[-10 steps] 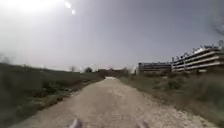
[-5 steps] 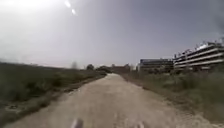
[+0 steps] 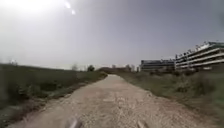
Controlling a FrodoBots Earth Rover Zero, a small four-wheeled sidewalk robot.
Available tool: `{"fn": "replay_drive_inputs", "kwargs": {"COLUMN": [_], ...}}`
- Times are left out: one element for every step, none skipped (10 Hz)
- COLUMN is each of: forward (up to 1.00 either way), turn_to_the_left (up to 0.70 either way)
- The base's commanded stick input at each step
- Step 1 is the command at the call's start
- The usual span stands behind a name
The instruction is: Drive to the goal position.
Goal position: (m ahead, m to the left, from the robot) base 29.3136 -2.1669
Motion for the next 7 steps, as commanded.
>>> {"fn": "replay_drive_inputs", "kwargs": {"forward": [1.0, 1.0, 1.0, 1.0, 1.0, 1.0, 1.0], "turn_to_the_left": [0.0, 0.0, 0.0, 0.0, 0.0, 0.0, 0.0]}}
